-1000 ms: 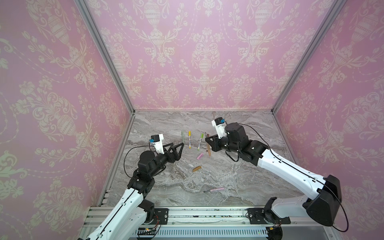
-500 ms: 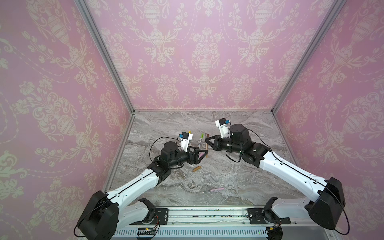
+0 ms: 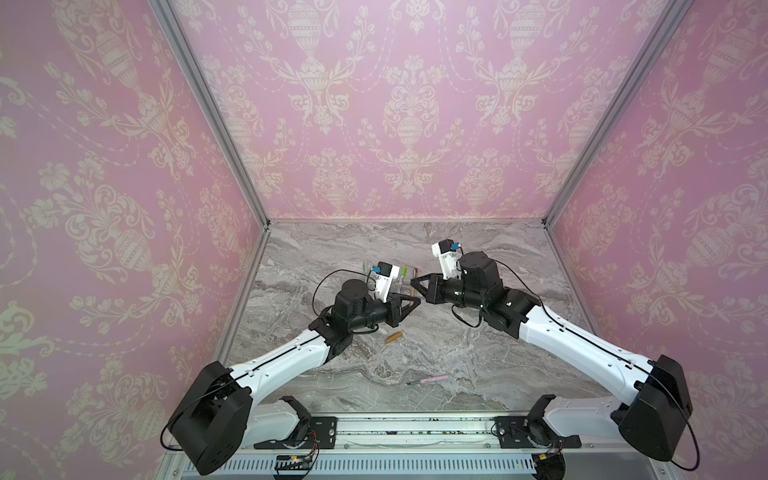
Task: Insert the pens into the pen caps
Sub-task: 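Close left gripper on the pen barrel while right gripper releases it, then lower right gripper onto the tan cap and close on it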
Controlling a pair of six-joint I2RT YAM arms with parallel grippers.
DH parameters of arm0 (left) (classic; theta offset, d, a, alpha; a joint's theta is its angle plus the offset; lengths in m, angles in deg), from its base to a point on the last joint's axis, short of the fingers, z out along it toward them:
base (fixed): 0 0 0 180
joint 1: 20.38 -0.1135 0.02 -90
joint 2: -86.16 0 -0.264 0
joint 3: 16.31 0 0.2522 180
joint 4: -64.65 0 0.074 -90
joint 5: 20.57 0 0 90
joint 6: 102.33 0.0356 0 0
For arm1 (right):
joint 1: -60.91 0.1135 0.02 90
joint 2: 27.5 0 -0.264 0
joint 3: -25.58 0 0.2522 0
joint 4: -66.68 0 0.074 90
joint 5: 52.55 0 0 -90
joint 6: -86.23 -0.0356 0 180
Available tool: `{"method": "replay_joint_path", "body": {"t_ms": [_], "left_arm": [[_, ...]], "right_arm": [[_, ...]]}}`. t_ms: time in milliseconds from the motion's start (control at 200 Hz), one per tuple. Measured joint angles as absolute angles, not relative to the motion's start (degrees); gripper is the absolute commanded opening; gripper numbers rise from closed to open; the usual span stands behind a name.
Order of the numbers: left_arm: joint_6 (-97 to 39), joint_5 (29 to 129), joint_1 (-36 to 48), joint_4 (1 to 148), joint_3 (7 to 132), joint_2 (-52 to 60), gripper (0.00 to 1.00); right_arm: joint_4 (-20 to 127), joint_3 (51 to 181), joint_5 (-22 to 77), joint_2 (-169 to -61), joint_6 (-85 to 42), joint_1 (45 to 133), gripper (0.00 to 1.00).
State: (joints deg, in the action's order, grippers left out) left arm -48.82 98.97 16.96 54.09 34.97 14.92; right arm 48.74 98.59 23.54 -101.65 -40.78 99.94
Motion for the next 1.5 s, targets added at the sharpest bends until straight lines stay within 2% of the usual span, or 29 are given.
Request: {"method": "replay_joint_path", "body": {"t_ms": [105,190,275,375,560,731,901,1121,1321,1501], "left_arm": [[-47.9,97.1,17.4,55.6,35.0,15.7,0.00],[-46.6,94.4,18.1,59.0,35.2,17.4,0.00],[-45.8,85.8,17.7,66.2,35.5,19.9,0.00],[-44.7,74.6,17.1,75.8,36.1,21.9,0.00],[-44.2,57.1,16.9,90.1,36.1,24.9,0.00],[-44.3,49.2,16.8,93.5,33.5,30.3,0.00],[-44.4,45.8,16.8,93.7,31.3,33.9,0.00],[-44.8,43.5,16.2,92.6,26.3,39.2,0.00],[-45.5,43.3,15.8,92.1,24.0,41.9,0.00],[-46.3,43.3,15.3,91.7,22.6,44.6,0.00]], "right_arm": [[48.5,98.6,24.0,-101.5,-39.8,100.0,0.09],[48.1,98.6,24.0,-101.5,-39.1,100.4,0.27],[45.5,98.7,25.4,-101.3,-38.4,100.5,0.41],[40.5,99.7,28.0,-101.9,-38.1,100.6,0.48],[30.1,106.5,35.3,-111.3,-40.0,106.7,0.54],[23.5,112.7,40.7,-123.3,-41.6,112.7,0.58],[21.9,113.7,40.8,-129.3,-40.5,114.4,0.59],[22.6,115.3,35.3,-130.7,-25.3,114.3,0.69],[19.5,125.8,32.5,-139.2,-13.6,114.1,0.72],[16.4,127.7,31.8,-145.0,-9.2,114.1,0.71]]}}
